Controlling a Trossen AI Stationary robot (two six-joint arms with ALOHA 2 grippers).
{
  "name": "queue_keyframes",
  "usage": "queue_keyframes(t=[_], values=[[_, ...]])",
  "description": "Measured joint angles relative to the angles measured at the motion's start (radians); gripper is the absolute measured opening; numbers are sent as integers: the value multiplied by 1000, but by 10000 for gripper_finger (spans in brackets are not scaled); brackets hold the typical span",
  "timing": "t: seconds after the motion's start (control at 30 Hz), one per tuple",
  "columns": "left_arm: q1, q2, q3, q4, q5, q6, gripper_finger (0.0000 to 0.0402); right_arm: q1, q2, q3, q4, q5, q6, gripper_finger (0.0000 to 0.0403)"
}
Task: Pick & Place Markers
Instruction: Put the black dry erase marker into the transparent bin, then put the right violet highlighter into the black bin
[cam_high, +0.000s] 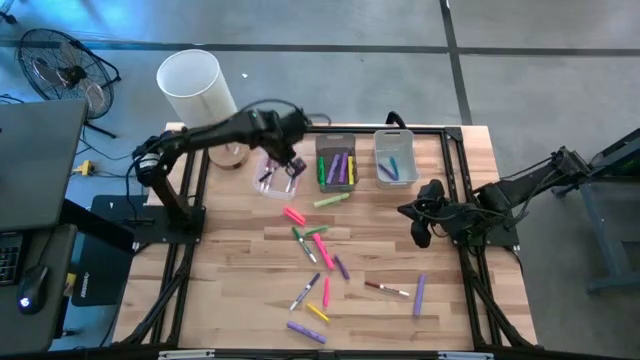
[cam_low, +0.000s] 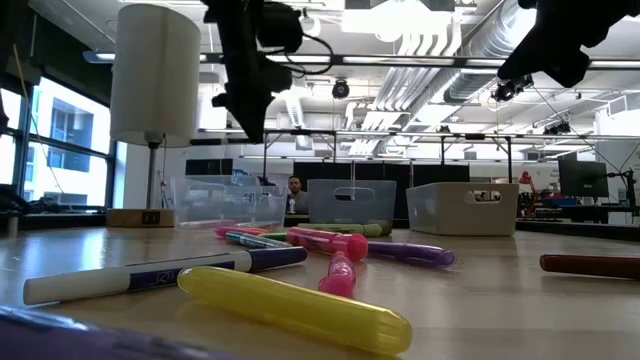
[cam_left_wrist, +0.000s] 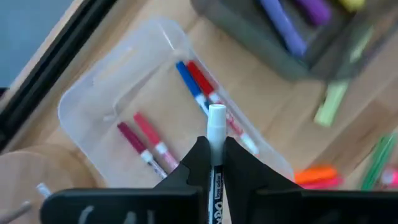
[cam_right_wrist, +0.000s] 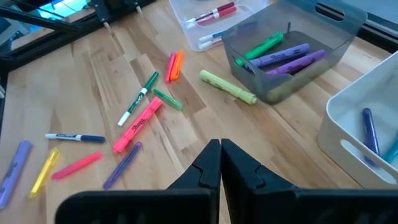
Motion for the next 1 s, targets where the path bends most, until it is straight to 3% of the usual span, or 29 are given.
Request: queue_keyframes(t=[0.27,0.67,0.9,1.0], values=[[120,40,-1,89,105,-45,61,0,-34,0,-47,51,74,0],[109,36,30,141,103,106,59,0,-73,0,-90,282,108,0],[-1,-9,136,123,105,149,7,0,-72,0,-90,293,79,0],[-81,-10,170,109,100,151,8,0,-72,0,-90,272,57,0]])
